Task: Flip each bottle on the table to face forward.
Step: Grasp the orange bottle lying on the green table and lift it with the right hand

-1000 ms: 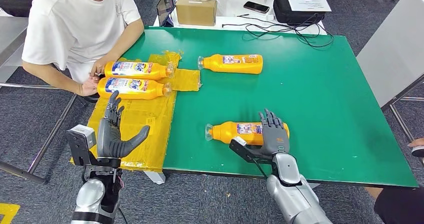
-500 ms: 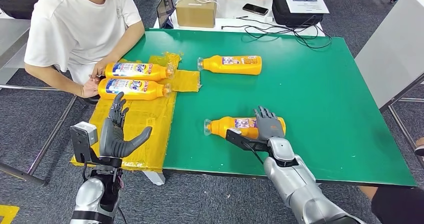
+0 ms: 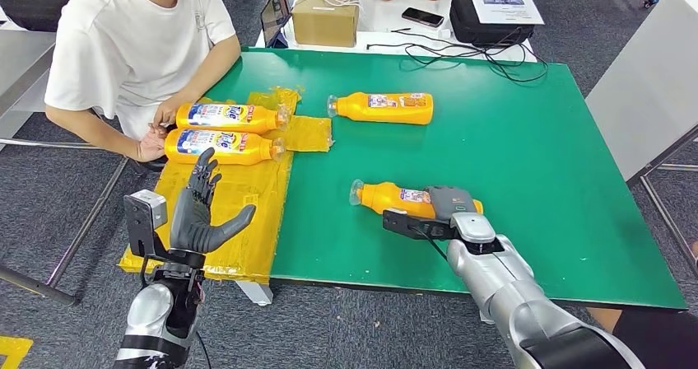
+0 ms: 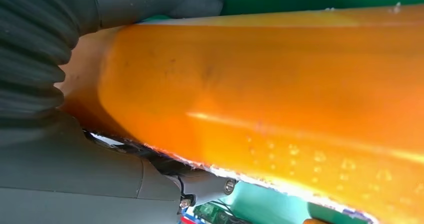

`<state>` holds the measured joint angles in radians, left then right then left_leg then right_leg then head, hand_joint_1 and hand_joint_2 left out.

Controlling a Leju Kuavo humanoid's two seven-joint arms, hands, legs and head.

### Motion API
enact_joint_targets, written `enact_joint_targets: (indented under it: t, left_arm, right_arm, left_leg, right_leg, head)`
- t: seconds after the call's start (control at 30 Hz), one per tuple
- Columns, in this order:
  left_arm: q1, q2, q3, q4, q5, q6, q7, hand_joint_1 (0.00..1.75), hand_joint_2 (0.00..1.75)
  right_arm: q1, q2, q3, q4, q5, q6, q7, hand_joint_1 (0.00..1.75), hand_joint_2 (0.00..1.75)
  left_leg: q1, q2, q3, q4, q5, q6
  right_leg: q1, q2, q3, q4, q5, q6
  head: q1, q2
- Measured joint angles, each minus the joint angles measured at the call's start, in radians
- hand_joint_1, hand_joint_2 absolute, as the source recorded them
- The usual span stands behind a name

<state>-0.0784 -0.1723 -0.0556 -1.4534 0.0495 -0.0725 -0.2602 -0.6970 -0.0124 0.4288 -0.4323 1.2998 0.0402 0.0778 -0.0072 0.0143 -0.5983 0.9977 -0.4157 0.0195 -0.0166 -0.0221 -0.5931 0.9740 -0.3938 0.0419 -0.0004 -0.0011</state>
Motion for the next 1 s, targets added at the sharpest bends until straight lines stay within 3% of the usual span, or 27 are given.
enact_joint_targets:
  t: [0.43,0.53,0.7,0.9,1.0]
  left_arm:
    - [-0.010,0.007,-0.003,0.010,0.007,0.000,-0.002,0.00,1.75]
    - [-0.012,0.008,-0.005,0.012,0.015,0.000,-0.007,0.00,1.75]
    - [0.024,0.013,-0.017,0.002,0.025,-0.008,-0.001,0.00,1.75]
    - [0.114,0.009,-0.075,0.039,0.124,-0.135,0.063,0.00,1.75]
    - [0.159,-0.003,-0.109,0.074,0.230,-0.196,0.020,0.00,1.75]
  right_arm:
    - [-0.010,-0.014,0.002,0.010,-0.031,0.020,-0.039,1.75,1.75]
    - [-0.010,-0.015,0.000,0.010,-0.083,0.015,-0.098,1.75,1.75]
    - [0.064,0.007,-0.048,-0.058,-0.347,-0.135,-0.311,1.75,1.75]
    - [0.297,0.118,-0.125,-0.370,-0.680,-0.336,-0.435,1.75,1.75]
    - [0.381,0.171,-0.166,-0.511,-0.858,-0.428,-0.532,1.75,1.75]
  left_leg:
    - [0.000,0.000,0.000,0.000,0.000,0.000]
    - [0.000,0.000,0.000,0.000,0.000,0.000]
    - [0.001,0.005,0.003,-0.001,-0.004,-0.002]
    - [0.002,0.007,0.000,-0.001,-0.006,-0.003]
    - [0.003,0.005,-0.006,-0.001,-0.005,-0.002]
  right_leg:
    - [0.000,0.000,0.001,-0.001,0.000,0.000]
    - [0.000,0.000,0.001,-0.001,0.000,0.000]
    - [0.002,0.003,0.004,-0.001,0.000,0.000]
    - [0.003,0.005,-0.002,-0.001,-0.002,-0.001]
    - [0.003,0.003,-0.006,-0.001,-0.002,-0.001]
  head:
    - [0.000,0.000]
    - [0.000,0.000]
    - [0.001,0.000]
    - [0.000,0.000]
    - [0.000,0.000]
